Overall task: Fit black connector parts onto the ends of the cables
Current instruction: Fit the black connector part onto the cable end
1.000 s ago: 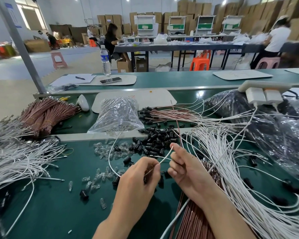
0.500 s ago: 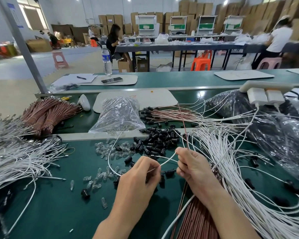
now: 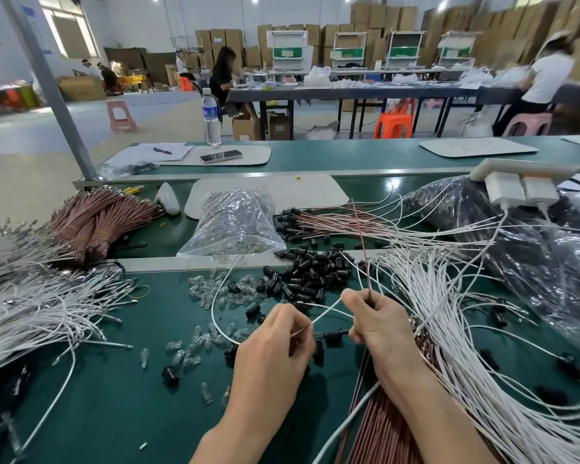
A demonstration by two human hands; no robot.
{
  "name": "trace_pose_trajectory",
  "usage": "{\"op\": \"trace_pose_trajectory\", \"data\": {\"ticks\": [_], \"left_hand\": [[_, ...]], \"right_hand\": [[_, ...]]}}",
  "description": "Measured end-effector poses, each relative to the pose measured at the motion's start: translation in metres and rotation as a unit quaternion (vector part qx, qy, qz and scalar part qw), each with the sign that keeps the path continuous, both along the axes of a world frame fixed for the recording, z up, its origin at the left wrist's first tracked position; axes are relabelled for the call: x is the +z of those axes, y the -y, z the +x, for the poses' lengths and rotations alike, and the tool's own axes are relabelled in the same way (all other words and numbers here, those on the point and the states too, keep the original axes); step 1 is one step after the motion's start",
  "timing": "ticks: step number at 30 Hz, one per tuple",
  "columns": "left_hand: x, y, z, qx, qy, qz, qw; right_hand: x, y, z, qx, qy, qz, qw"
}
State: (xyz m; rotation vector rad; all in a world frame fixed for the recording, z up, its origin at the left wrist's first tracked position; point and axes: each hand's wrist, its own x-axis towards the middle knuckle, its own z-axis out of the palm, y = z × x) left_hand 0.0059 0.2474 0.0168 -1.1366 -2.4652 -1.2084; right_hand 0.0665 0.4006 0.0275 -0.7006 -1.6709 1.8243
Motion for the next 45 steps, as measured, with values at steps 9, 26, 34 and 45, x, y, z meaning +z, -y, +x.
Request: {"op": "trace_pose_trajectory", "data": {"ticks": [9, 26, 34, 45], "left_hand": [[0.0, -0.003, 0.003, 0.006, -0.014, 0.015, 1.0], [0.001, -0.002, 0.001, -0.007, 0.003, 0.068, 0.998], [0.003, -0.001, 0.001, -0.011, 0.004, 0.071, 0.997], [0.004, -0.001, 0.002, -0.031, 0.009, 0.073, 0.997]], "right_hand": [[0.002, 0.005, 0.0, -0.041, 0.023, -0.014, 0.999], [0.007, -0.007, 0.003, 0.019, -0.152, -0.273, 0.95], [0.011, -0.007, 0.004, 0.052, -0.178, -0.292, 0.938], [0.015, -0.008, 0.008, 0.058, -0.187, -0.34, 0.92]]}}
